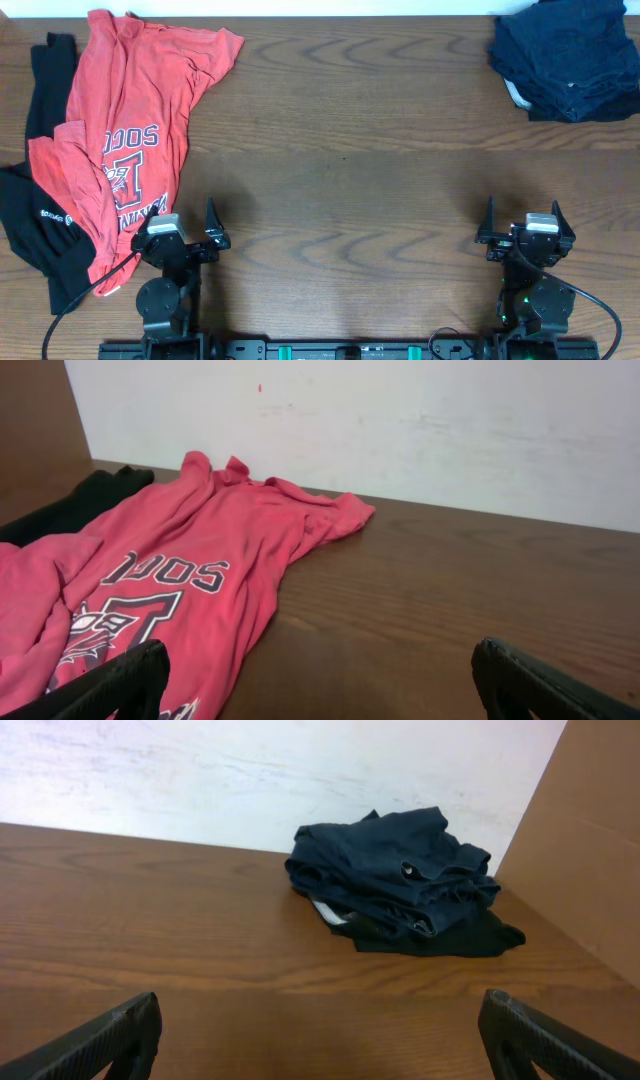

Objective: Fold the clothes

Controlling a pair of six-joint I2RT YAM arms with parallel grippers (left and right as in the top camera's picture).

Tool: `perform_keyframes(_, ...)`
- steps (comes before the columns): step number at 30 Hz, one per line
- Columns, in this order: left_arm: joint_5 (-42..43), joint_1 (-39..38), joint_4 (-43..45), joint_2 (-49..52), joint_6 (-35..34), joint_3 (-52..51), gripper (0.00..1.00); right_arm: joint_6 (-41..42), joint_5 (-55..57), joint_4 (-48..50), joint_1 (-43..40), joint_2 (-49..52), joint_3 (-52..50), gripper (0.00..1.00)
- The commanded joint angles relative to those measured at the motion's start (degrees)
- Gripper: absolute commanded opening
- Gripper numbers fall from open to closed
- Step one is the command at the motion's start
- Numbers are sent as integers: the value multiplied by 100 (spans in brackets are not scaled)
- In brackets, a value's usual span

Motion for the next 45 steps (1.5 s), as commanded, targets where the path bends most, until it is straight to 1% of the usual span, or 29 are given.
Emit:
perform_keyframes(1,-109,26,-262,-35,74,-55,98,79,61,-2,-48,-39,-24,99)
perform_keyframes(39,-109,26,-262,-35,74,-55,98,81,48,-2,-48,-39,-24,99)
perform_keyframes(45,-109,26,-260,-35,74,-55,98,79,-772,157,-48,-39,-24,99)
